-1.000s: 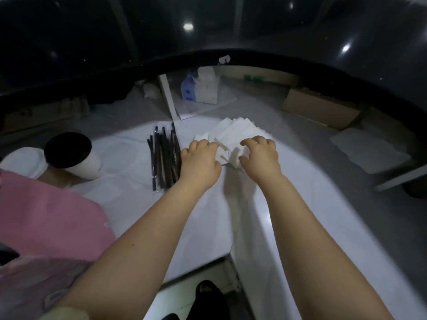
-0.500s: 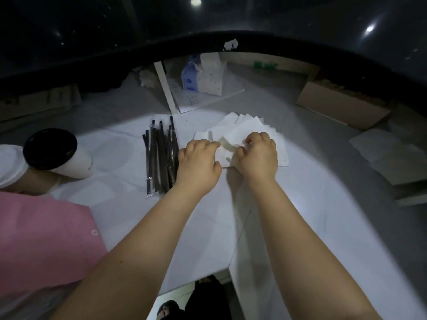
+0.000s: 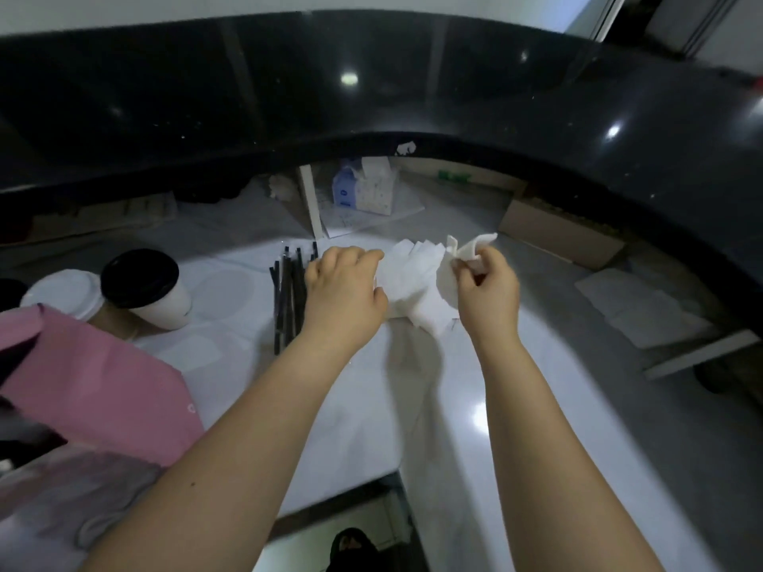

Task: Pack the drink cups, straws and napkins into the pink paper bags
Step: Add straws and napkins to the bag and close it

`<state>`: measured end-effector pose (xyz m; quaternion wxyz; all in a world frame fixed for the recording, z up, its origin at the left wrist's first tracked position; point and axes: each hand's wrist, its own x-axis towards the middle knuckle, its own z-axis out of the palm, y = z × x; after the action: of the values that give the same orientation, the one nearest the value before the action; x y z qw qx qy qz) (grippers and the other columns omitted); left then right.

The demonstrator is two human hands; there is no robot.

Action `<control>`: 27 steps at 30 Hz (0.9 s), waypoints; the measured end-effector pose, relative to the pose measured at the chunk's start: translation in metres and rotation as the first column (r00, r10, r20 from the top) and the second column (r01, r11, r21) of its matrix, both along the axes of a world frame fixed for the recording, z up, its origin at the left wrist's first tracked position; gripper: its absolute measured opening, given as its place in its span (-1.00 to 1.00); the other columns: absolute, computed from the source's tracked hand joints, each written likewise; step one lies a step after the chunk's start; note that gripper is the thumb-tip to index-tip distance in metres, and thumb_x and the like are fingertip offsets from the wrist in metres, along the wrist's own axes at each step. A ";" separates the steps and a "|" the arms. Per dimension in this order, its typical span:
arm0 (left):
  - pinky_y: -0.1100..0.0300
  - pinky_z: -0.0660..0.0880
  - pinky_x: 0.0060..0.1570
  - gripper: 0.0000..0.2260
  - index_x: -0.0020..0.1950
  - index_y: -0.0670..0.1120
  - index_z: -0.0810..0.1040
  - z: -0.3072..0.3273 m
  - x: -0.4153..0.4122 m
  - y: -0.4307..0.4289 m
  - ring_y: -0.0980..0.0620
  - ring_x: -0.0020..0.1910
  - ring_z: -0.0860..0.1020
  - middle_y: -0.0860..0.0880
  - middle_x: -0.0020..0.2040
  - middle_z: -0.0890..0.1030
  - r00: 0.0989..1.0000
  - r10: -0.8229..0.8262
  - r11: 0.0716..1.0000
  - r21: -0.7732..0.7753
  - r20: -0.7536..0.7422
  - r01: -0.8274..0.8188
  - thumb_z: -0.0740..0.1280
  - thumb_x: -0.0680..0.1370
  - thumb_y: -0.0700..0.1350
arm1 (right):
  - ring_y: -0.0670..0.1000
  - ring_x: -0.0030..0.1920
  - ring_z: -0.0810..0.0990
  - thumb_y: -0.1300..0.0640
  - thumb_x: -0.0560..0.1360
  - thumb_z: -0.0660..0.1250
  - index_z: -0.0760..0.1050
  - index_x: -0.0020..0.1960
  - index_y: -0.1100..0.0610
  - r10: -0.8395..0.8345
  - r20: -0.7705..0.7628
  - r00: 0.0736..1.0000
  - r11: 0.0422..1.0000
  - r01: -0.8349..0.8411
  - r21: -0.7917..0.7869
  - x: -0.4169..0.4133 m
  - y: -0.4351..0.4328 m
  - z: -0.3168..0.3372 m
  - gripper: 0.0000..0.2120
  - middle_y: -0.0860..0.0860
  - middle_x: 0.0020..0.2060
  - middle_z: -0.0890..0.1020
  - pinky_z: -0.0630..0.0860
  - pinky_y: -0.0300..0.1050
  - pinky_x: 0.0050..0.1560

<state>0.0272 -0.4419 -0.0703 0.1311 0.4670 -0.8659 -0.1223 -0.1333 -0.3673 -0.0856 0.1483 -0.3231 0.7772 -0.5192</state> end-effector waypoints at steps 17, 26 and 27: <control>-0.03 0.27 0.33 -0.59 0.38 0.12 0.43 0.127 0.227 0.048 -0.02 0.35 0.35 0.08 0.32 0.49 0.956 0.256 0.948 -0.156 -0.142 -0.277 0.33 0.54 -0.04 | -0.22 -0.10 0.58 0.19 0.54 0.36 0.55 -0.04 -0.13 0.631 -0.043 0.775 0.755 -0.625 -0.200 0.200 0.005 0.135 -0.80 -0.22 -0.16 0.63 0.49 -0.27 -0.10; 0.06 0.49 0.17 -0.74 0.12 0.10 0.63 0.108 0.382 0.084 0.03 0.07 0.56 0.09 0.05 0.65 0.779 0.560 0.814 0.015 -0.281 -0.580 0.47 0.45 -0.09 | -0.17 -0.14 0.59 0.24 0.51 0.39 0.58 -0.14 -0.16 0.881 -0.189 0.435 0.423 -0.901 -0.100 0.325 -0.006 0.156 -0.72 -0.18 -0.19 0.64 0.53 -0.26 -0.08; 0.04 0.47 0.19 -0.75 0.11 0.12 0.64 0.106 0.390 0.084 0.01 0.09 0.56 0.10 0.06 0.65 0.784 0.567 0.812 0.012 -0.251 -0.584 0.46 0.44 -0.07 | -0.16 -0.16 0.60 0.24 0.50 0.41 0.58 -0.17 -0.19 0.895 -0.181 0.408 0.403 -0.913 -0.065 0.333 -0.009 0.155 -0.70 -0.20 -0.22 0.64 0.54 -0.25 -0.08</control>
<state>0.4177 -0.3575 0.0355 0.2825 0.6855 -0.6630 -0.1040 0.1997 -0.3764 0.0691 0.3343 -0.7323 0.4432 -0.3944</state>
